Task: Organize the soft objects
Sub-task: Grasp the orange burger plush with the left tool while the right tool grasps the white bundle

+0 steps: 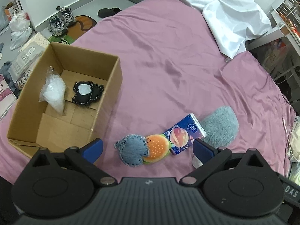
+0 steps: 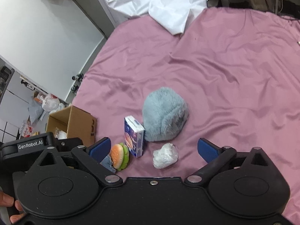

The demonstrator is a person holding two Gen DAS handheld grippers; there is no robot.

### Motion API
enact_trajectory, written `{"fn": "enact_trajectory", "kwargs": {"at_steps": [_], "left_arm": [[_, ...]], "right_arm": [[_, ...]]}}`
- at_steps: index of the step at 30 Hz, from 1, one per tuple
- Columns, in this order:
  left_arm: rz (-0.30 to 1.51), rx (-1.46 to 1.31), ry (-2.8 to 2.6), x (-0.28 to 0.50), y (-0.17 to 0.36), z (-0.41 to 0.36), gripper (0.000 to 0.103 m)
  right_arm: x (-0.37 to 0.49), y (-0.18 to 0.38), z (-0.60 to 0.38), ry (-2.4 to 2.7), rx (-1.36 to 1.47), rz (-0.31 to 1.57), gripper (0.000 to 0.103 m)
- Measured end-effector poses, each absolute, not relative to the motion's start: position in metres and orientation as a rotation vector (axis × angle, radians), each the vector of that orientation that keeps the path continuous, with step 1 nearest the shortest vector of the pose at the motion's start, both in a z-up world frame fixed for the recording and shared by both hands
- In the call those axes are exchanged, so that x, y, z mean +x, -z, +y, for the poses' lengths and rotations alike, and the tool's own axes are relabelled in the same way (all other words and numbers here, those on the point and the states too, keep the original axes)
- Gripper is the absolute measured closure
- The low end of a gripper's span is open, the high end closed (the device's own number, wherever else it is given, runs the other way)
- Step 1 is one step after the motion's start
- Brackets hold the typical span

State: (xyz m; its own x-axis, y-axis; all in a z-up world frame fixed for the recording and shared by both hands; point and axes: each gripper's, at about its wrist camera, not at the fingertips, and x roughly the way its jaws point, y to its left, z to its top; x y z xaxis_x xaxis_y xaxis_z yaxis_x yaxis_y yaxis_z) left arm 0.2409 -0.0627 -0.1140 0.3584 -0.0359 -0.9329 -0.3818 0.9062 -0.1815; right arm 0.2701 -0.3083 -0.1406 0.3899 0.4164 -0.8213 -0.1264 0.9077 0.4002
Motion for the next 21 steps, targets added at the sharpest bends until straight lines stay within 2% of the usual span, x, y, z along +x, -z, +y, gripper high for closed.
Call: {"fn": "enact_trajectory", "kwargs": {"at_steps": [4,10,12,15,21], "left_arm": [[1.207,-0.388,-0.227,0.243,0.123,-0.072,0.004],[1.253,-0.39,-0.217,0.25,0.142,-0.082,0.025],[1.263,-0.392,-0.216,0.253,0.148,-0.085,0.034],[1.272,-0.394,-0.205,0.258,0.154,-0.089,0.044],[1.306,-0.376,-0.182,0.27,0.167,-0.101,0.059]], "right_arm": [[0.274,0.154,-0.31,-0.323,0.291,1.173,0.015],[0.281,0.172,-0.32,-0.288,0.36,1.225,0.024],[0.283,0.178,-0.321,-0.285,0.372,1.242,0.029],[0.285,0.184,-0.321,-0.283,0.38,1.261,0.036],[0.29,0.193,-0.323,-0.287,0.408,1.284,0.04]]}}
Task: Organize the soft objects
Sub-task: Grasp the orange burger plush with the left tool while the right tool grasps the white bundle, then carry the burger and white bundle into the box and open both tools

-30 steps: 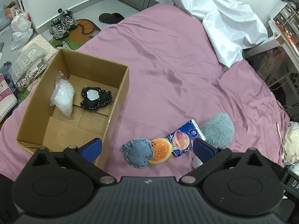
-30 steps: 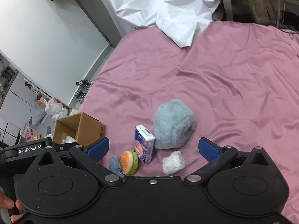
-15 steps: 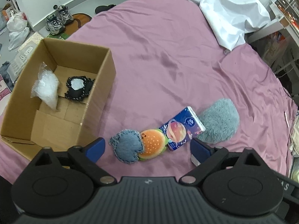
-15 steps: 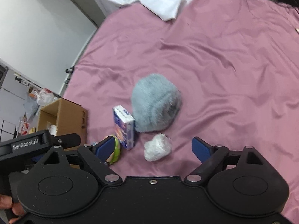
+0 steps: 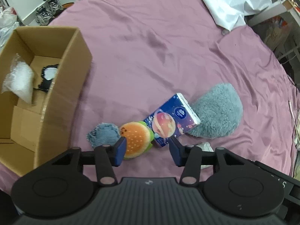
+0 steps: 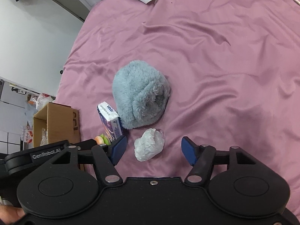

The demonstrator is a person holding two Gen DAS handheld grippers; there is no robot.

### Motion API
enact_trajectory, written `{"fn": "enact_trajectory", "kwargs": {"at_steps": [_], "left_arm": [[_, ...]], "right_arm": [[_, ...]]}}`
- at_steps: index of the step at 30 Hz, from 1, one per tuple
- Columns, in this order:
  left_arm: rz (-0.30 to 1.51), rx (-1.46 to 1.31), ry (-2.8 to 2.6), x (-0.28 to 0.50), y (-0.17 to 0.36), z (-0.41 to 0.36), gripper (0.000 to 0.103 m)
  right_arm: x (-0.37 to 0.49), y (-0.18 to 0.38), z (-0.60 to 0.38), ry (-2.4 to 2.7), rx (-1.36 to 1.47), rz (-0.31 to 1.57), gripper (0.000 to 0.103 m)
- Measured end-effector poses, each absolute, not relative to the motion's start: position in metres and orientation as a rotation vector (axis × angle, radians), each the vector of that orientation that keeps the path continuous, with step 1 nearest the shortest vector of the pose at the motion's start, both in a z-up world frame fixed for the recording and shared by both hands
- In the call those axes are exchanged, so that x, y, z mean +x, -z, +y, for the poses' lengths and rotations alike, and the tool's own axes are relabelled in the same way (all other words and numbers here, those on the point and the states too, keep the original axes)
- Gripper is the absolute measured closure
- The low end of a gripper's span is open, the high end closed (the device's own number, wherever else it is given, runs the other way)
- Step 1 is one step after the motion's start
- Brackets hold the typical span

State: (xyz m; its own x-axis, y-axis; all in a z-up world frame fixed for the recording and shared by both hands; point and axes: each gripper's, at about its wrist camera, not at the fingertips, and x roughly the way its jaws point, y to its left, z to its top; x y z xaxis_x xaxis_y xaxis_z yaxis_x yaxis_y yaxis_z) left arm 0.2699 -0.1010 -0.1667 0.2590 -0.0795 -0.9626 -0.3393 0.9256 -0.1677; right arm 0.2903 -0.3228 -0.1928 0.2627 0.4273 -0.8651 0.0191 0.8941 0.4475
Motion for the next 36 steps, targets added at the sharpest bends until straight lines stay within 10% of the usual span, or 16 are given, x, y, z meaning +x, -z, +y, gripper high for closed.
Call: {"fn": "enact_trajectory", "kwargs": {"at_steps": [26,36], "left_arm": [[1.438,-0.238,-0.287,0.298,0.222,-0.104,0.06],[1.384,-0.305,-0.289,0.287,0.205,-0.097,0.078]], "right_arm": [[0.314,0.23,-0.299,-0.314,0.372,1.399,0.038],[0.312,0.227,-0.293,-0.321,0.269,1.391,0.066]]}}
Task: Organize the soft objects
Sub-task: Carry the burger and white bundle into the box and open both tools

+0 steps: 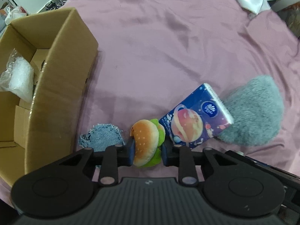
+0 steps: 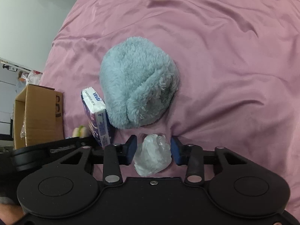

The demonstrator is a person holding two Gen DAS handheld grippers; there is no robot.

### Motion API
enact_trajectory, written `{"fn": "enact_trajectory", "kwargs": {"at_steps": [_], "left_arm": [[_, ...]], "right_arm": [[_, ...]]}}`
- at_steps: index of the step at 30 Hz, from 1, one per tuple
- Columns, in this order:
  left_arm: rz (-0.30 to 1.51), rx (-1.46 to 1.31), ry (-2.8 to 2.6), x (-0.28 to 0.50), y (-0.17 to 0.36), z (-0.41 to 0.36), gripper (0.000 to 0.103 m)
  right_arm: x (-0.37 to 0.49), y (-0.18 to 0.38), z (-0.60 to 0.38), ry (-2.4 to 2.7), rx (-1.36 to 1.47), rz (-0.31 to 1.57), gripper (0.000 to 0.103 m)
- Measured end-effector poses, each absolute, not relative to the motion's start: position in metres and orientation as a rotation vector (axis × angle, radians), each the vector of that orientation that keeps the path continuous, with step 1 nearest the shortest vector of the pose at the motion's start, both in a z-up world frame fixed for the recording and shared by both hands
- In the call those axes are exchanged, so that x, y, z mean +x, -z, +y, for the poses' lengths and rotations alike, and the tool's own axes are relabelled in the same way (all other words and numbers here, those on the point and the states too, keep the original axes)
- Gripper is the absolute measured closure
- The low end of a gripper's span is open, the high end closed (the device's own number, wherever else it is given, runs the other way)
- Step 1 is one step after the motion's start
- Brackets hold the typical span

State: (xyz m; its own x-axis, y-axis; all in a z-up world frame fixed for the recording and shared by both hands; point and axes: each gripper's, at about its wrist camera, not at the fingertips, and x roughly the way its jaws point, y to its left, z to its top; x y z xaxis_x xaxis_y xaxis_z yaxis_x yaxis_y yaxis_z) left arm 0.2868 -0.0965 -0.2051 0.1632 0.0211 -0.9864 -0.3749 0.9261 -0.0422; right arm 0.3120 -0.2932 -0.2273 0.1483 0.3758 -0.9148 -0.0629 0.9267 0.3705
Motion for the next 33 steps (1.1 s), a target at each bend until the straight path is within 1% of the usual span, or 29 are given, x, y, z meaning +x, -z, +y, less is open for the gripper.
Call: {"fn": "enact_trajectory", "kwargs": {"at_steps": [2,7,18,33], "left_arm": [[1.363,-0.334,-0.277,0.28,0.196,-0.096,0.078],[1.301,-0.385,-0.244,0.267,0.172,-0.095,0.078],[1.215,-0.421,-0.19,0.251,0.14,-0.095,0.078],[1.13,-0.504,-0.168,0.236,0.106,-0.057,0.078]], "right_arm": [[0.31,0.224,-0.295,-0.318,0.264,1.38,0.071],[0.301,0.214,-0.3,-0.335,0.275,1.343,0.072],[0.283,0.186,-0.312,-0.334,0.332,1.255,0.072],[0.275,0.161,-0.294,-0.318,0.318,1.199,0.072]]}}
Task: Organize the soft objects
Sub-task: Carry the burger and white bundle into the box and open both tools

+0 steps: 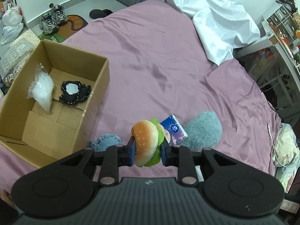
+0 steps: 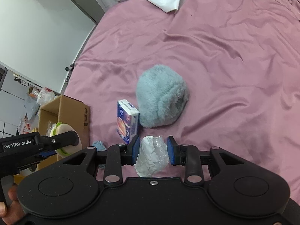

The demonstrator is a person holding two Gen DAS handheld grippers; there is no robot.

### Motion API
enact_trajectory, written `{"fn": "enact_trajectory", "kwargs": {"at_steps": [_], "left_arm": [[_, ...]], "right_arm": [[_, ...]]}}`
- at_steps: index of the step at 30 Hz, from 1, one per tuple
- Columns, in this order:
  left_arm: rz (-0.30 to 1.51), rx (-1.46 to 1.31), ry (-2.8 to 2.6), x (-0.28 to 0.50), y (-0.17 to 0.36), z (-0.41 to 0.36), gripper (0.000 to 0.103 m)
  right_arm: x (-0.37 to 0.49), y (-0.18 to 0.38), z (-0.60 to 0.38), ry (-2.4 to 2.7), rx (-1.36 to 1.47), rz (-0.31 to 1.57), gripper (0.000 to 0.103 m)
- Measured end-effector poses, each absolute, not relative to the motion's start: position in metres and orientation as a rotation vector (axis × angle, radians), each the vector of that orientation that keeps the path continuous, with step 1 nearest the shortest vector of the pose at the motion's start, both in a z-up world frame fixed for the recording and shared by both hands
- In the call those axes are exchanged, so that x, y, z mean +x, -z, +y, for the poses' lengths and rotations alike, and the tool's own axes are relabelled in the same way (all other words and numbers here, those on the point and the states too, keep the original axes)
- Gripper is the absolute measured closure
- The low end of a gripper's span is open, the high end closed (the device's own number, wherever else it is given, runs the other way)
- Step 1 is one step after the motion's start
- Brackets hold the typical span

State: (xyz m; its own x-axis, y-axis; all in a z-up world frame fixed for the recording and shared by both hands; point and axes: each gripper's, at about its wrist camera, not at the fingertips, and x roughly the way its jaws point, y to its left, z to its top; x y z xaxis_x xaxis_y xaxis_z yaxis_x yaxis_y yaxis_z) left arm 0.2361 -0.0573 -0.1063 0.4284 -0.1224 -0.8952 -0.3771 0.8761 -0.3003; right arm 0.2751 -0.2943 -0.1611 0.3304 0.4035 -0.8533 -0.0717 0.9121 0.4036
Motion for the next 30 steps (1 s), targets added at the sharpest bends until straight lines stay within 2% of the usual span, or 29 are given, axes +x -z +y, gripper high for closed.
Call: {"fn": "enact_trajectory", "kwargs": {"at_steps": [16,30], "left_arm": [[1.071,-0.547,-0.212,0.222,0.089,-0.001,0.078],[1.059,-0.611,-0.282,0.204,0.099,0.062,0.078]], "right_arm": [[0.278,0.126,-0.243,-0.369,0.303,1.125,0.072],[0.275,0.107,-0.181,-0.432,0.246,1.091,0.072]]}}
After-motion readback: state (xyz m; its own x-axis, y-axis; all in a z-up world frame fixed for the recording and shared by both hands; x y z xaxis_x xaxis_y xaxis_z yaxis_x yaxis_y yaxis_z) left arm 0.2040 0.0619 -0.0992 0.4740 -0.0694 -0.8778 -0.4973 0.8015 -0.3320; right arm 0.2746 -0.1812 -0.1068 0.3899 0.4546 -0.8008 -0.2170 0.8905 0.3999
